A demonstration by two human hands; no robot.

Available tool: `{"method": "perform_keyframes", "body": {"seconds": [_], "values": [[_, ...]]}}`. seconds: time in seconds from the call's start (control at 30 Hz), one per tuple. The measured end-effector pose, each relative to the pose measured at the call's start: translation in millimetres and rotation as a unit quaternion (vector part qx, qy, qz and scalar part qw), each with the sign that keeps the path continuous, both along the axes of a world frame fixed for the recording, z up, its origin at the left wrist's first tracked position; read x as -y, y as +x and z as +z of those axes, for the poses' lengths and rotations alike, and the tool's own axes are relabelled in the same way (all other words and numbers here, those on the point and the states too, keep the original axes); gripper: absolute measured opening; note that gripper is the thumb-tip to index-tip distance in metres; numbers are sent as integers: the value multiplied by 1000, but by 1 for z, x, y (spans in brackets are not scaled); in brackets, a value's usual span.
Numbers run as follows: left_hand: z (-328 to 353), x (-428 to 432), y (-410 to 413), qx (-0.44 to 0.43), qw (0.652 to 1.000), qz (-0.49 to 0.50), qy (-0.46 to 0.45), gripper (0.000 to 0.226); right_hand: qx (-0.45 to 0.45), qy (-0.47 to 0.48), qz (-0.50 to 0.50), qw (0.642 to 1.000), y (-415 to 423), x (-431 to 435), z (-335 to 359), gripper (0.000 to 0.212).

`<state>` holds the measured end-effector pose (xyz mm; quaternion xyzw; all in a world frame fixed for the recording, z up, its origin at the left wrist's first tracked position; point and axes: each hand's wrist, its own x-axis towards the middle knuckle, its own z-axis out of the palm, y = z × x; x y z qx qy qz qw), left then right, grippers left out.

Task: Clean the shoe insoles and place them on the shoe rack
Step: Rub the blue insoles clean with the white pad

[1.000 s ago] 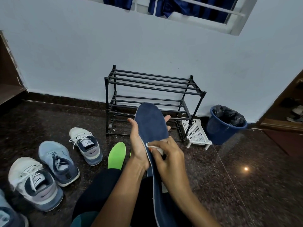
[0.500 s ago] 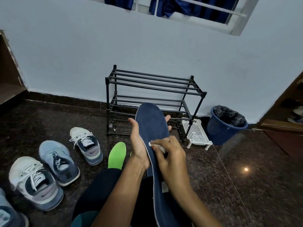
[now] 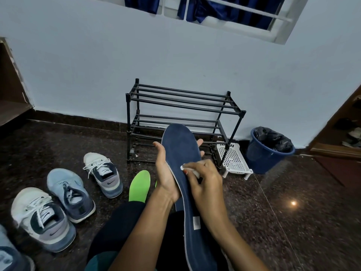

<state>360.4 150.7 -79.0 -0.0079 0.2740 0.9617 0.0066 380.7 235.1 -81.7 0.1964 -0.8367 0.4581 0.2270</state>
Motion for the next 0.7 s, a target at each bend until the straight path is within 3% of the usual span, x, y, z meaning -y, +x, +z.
{"method": "perform_keyframes", "body": {"seconds": [0.13,0.37,0.7], "values": [[-3,0,-1,3,1000,3,-14,92,-10,15,29,999,13,3,-1,16],[1,-3,3,-8,1000,-13,-18,93,-11,11,-36,999,-14,-8,4,14],[0,0,1,8,1000,8,16,91,-37,39,1,999,12,3,-4,15]]}}
